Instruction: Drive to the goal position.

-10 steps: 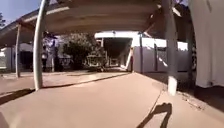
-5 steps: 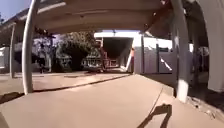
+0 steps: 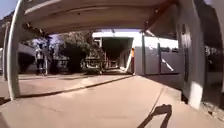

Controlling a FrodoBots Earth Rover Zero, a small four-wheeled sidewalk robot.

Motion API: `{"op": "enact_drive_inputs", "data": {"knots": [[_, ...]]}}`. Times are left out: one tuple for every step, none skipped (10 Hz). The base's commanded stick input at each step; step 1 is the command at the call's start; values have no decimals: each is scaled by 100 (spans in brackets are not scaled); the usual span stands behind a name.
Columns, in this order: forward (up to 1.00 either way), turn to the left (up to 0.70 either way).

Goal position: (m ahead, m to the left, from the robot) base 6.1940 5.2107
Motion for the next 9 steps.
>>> {"op": "enact_drive_inputs", "data": {"knots": [[70,0],[70,0],[70,0],[70,0],[70,0],[70,0],[70,32],[70,35],[70,35]]}}
